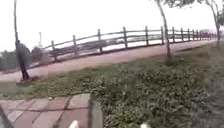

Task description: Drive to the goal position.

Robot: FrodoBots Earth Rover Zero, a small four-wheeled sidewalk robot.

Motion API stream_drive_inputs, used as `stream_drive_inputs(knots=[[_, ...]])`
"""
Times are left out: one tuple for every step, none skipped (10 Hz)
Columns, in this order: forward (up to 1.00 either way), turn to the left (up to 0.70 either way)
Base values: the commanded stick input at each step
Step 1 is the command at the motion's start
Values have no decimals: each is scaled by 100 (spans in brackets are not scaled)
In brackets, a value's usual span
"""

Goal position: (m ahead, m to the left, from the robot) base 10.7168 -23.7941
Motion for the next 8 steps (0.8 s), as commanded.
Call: stream_drive_inputs(knots=[[70,0],[70,0],[70,0],[70,0],[70,0],[70,0],[70,0],[70,0]])
